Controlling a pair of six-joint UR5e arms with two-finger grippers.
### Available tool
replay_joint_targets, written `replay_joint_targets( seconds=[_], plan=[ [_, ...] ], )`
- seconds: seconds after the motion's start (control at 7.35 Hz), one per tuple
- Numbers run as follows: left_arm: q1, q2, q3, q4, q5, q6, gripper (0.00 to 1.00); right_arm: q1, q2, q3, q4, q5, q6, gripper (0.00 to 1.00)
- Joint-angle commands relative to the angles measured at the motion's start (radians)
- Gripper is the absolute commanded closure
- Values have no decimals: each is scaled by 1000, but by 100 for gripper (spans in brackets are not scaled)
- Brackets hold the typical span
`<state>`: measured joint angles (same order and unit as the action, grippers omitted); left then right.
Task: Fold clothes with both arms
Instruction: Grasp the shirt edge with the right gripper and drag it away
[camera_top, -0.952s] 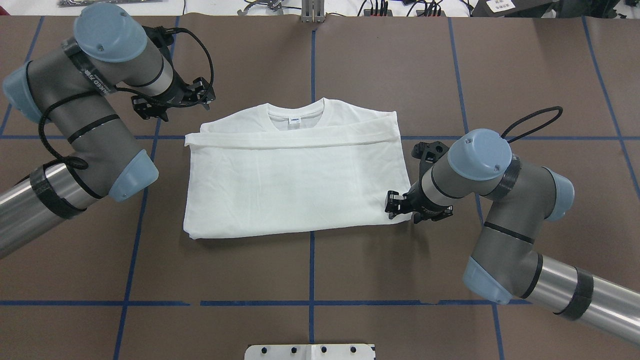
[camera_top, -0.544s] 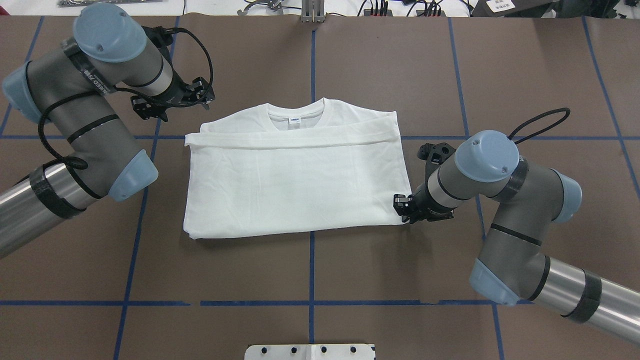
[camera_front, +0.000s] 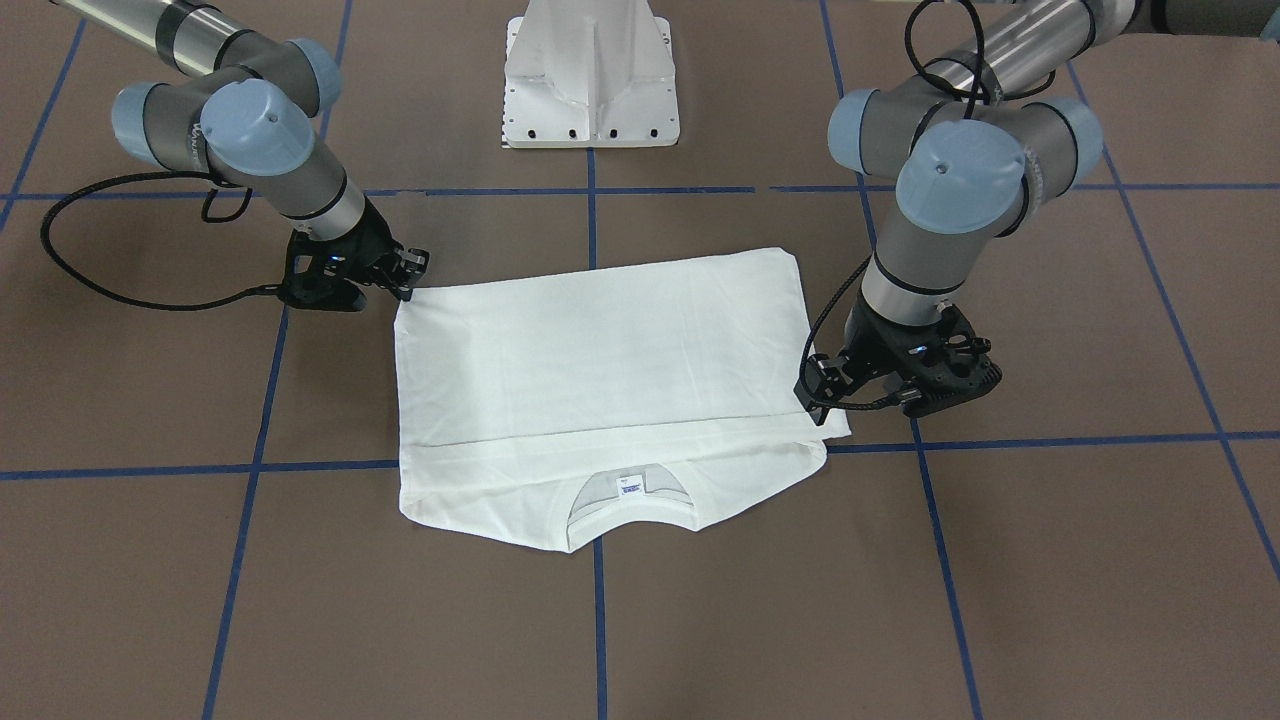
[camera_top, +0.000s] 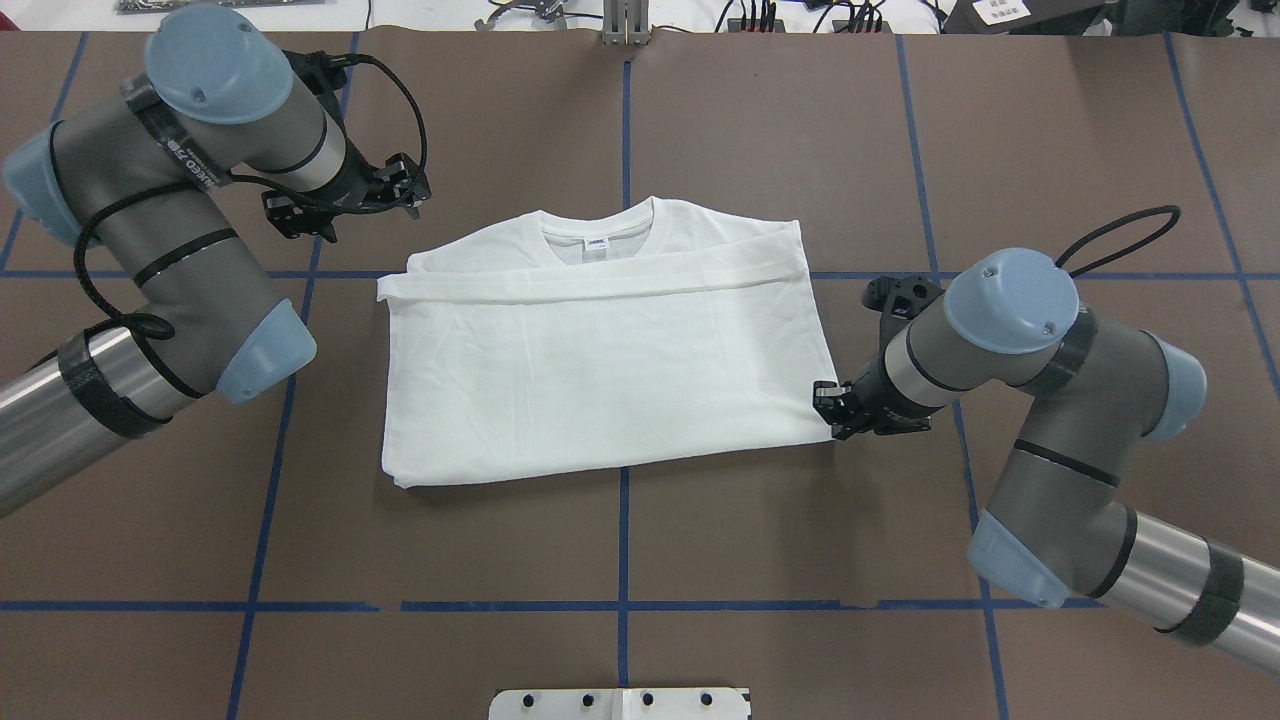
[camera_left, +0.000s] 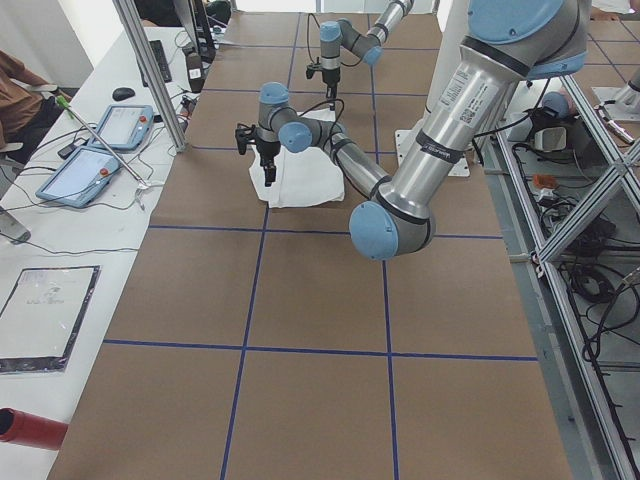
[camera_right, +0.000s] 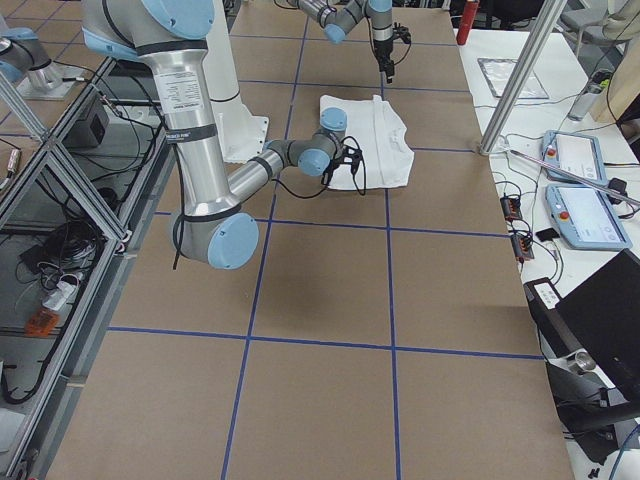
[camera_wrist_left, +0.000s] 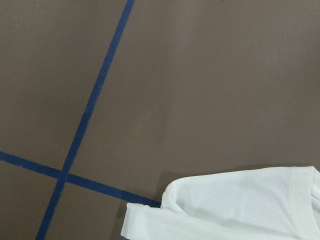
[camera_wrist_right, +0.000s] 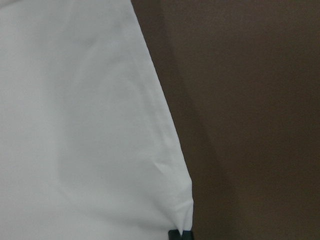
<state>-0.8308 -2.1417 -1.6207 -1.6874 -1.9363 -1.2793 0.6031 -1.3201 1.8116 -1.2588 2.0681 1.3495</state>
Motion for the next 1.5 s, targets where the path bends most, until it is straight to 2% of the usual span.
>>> replay_joint_targets(
  seconds=[0.0, 0.27, 0.54, 0.68, 0.95, 1.22, 1.36],
  plan=[
    [1, 0, -2, 0, -1, 0, 0, 33, -110, 91, -11, 15, -44, 100],
    [1, 0, -2, 0, 0, 0, 0, 27, -271, 214, -7, 14, -46, 100],
    [2, 2, -2, 0, 2, 0, 0, -84, -407, 345, -4, 35, -32, 100],
    [4, 0, -2, -1, 19, 0, 0, -174, -438, 382, -4, 37, -30, 100],
    [4, 2, -4, -2, 22, 0, 0, -309, -432, 402, 1, 151, -29, 100],
    [4, 2, -4, -3, 22, 0, 0, -385, -414, 406, 1, 155, 29, 100],
    [6, 0, -4, -3, 22, 2, 0, -408, -392, 403, 1, 153, 52, 19]
  ],
)
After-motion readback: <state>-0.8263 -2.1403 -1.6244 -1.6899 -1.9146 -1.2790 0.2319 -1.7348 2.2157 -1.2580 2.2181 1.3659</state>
